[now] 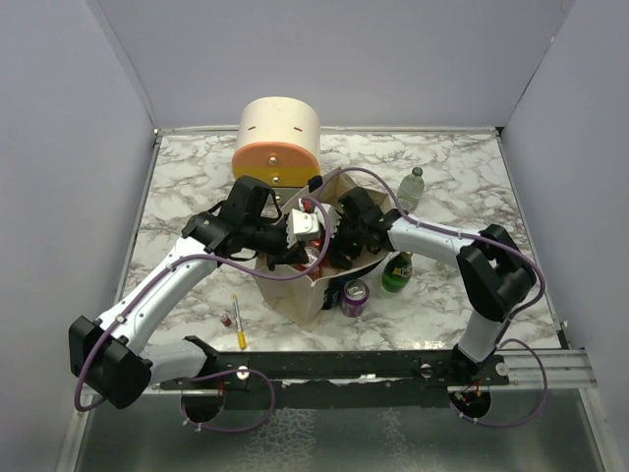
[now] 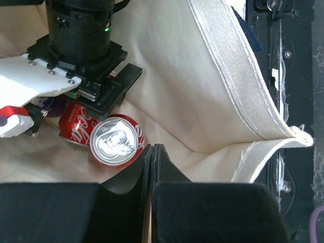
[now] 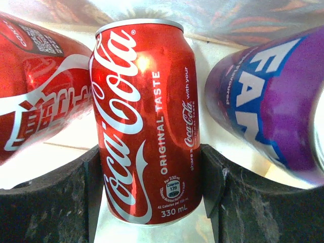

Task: Place the beverage into the canvas bag
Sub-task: Pick up the drink from the canvas bag.

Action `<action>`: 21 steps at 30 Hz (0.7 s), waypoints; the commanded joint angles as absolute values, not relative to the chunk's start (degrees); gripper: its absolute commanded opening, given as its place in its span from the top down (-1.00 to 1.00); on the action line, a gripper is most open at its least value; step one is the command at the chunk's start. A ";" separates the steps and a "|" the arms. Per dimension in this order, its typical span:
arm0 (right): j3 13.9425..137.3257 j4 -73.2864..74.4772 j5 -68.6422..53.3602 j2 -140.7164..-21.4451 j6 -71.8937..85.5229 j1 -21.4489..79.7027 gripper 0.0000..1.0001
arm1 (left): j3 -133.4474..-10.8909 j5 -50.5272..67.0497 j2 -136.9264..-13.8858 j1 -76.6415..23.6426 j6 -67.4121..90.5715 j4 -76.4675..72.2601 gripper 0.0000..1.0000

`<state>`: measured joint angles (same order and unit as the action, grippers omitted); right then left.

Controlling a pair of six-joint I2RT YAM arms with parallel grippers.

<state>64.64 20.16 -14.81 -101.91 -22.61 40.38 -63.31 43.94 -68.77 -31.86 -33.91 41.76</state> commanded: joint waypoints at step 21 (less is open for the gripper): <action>68.27 21.62 -15.76 -84.12 -17.58 40.34 0.97 | -67.37 41.00 -68.90 -24.79 -21.48 31.34 1.00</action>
<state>65.28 23.88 -15.86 -87.77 -18.59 40.38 -64.14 42.57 -68.93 -26.11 -25.26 34.94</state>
